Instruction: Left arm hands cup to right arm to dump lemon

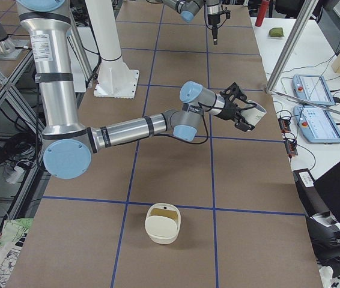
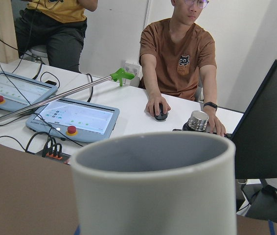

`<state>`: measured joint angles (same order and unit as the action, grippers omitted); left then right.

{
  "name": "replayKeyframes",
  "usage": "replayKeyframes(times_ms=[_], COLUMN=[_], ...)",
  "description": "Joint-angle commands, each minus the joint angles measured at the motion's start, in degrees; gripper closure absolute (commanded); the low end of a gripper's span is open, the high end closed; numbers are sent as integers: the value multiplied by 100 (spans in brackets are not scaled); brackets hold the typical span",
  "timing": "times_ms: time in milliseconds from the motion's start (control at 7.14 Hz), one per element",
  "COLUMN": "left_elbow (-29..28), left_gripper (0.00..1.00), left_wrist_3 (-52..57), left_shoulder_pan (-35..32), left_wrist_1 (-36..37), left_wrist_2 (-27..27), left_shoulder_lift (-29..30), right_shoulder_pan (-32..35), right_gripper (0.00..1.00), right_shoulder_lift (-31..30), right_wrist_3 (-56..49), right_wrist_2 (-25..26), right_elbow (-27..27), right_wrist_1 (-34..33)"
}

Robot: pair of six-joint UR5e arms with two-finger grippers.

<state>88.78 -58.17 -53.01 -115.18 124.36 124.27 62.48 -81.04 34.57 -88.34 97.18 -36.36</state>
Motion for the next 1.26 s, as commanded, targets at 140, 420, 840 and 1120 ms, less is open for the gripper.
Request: replayKeyframes(times_ms=[140,420,840,1120], left_elbow=[-10,-10,121,113], left_gripper=[0,0,0,0], left_wrist_3=[-324,-1420,-2485,-3163], left_shoulder_pan=[18,18,18,88], left_wrist_1=[258,260,260,251], left_wrist_2=[422,431,993,1002], left_shoulder_lift=[184,526,966,1326], right_shoulder_pan=[-2041,-3096,-3899,-4103], right_gripper=[74,73,73,73], right_shoulder_lift=[990,1685,2074,2495], right_wrist_3=[-12,76,331,331], right_wrist_2=[2596,3914,4954,5342], right_elbow=[3,-23,-119,-505], right_wrist_1=[-1151,-2003,-2235,-2315])
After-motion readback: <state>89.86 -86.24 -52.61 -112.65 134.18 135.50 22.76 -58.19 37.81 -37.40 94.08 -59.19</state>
